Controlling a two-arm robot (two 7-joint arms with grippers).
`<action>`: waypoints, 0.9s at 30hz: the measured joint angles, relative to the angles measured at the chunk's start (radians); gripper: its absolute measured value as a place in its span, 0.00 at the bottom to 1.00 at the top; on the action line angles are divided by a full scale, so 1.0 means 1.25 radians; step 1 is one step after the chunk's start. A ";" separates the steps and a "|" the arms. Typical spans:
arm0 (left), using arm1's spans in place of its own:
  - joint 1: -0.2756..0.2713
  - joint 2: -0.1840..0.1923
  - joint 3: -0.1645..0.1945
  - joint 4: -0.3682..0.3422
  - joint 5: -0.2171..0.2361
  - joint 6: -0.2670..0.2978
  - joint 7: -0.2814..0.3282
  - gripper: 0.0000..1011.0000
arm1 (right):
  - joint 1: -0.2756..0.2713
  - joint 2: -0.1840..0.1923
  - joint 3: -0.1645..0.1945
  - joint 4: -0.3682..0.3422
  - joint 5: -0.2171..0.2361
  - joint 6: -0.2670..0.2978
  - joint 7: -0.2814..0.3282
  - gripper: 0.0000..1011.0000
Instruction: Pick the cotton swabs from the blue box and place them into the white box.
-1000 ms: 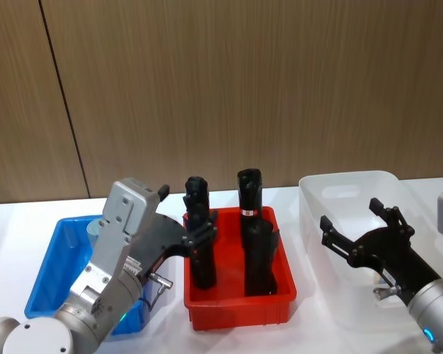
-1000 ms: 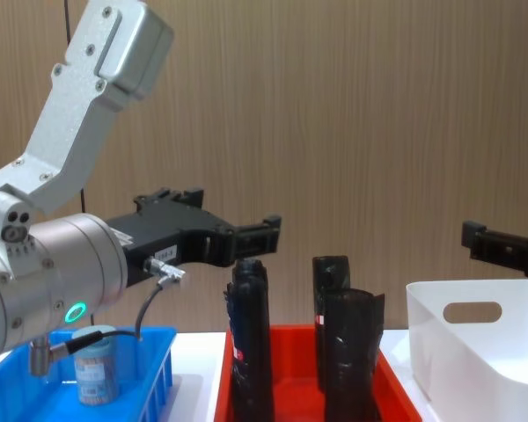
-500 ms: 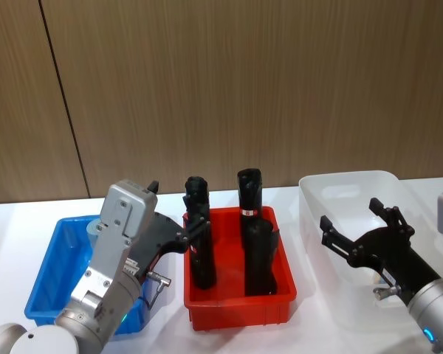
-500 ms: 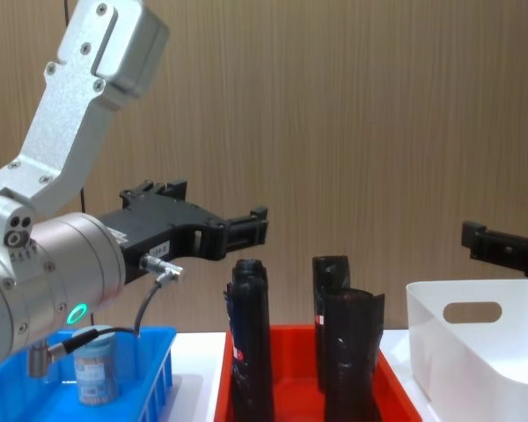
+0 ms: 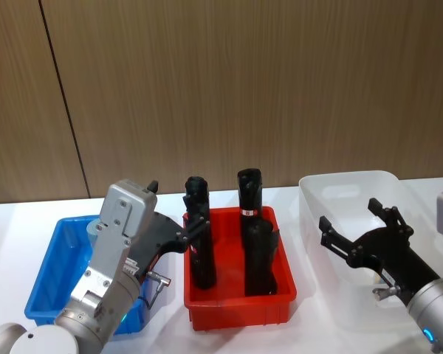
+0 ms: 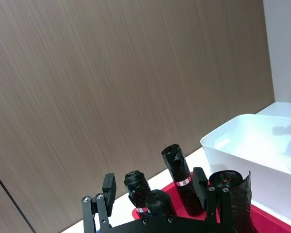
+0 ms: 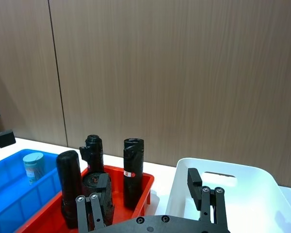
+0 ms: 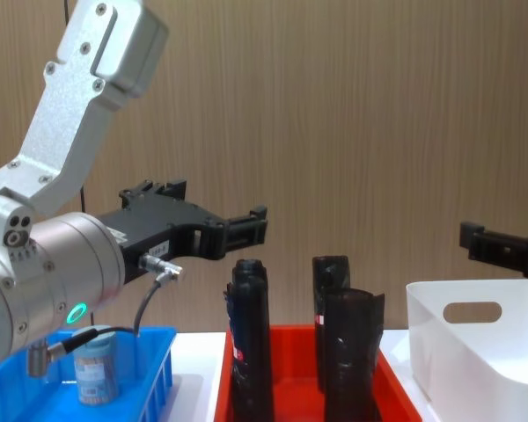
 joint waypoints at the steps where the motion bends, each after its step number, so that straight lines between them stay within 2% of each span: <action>1: 0.000 0.000 0.000 0.000 0.000 0.000 0.000 0.99 | 0.000 0.000 0.000 0.000 0.000 0.001 0.002 0.99; 12: 0.000 0.000 -0.001 0.000 0.000 0.000 0.000 0.99 | 0.010 0.002 0.001 -0.005 0.002 0.041 0.042 0.99; 27: 0.000 0.000 -0.001 0.001 0.000 0.001 0.000 0.99 | 0.057 -0.010 -0.007 0.013 0.014 0.144 0.134 0.99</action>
